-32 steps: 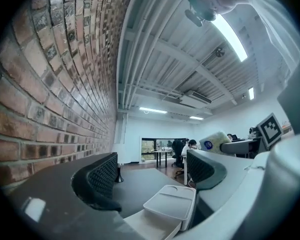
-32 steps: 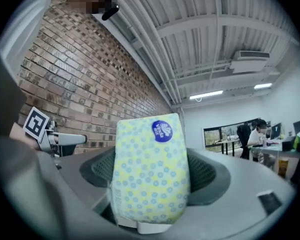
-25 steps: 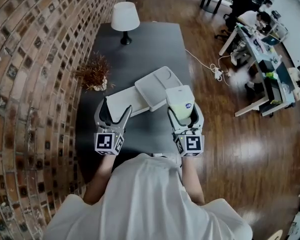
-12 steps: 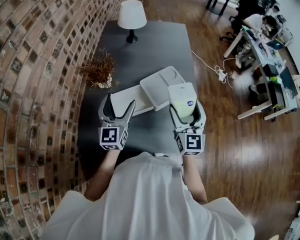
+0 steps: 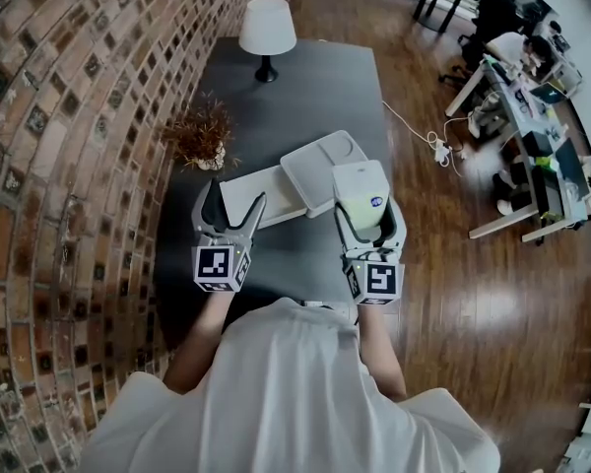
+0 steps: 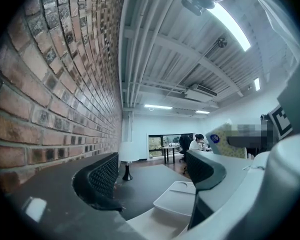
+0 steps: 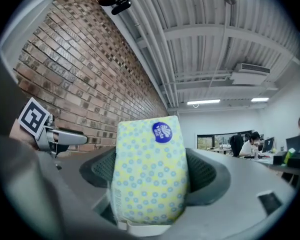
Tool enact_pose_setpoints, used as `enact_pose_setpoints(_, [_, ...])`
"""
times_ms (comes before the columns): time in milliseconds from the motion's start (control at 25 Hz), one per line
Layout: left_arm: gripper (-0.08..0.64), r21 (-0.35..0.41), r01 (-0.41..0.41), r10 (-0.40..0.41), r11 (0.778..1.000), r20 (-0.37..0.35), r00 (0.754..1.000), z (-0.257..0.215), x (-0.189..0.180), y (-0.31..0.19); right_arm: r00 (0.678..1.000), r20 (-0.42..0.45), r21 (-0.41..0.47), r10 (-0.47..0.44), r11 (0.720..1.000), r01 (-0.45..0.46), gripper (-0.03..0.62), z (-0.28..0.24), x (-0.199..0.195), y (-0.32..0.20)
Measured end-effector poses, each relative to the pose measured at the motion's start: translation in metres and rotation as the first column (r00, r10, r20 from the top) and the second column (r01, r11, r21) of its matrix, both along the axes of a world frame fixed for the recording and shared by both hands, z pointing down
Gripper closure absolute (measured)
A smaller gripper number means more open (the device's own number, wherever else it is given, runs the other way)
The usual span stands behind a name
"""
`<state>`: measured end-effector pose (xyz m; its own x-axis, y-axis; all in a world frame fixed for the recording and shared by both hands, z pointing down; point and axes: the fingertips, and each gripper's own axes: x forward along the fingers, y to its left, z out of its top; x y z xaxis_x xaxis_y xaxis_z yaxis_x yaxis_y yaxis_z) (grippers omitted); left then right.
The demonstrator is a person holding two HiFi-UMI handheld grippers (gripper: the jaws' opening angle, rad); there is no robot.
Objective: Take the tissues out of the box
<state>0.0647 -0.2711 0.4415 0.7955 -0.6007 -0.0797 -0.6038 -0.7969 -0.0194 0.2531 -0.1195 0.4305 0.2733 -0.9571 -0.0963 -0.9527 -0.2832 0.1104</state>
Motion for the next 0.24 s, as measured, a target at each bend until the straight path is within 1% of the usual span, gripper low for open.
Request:
enact_pose_setpoints(120, [0.153,0.019,-0.002,0.001,1.0,0.003,1.0,-0.005,0.0,0.0,1.0,-0.005,-0.005,0.007,1.0,-0.007,0.173,-0.001,0.001,0.0])
enact_pose_setpoints(240, [0.153,0.025,0.005,-0.005,1.0,-0.01,1.0,-0.013,-0.001,0.001,0.999,-0.033,-0.011,0.008,1.0,-0.009,0.173,-0.006,-0.002,0.0])
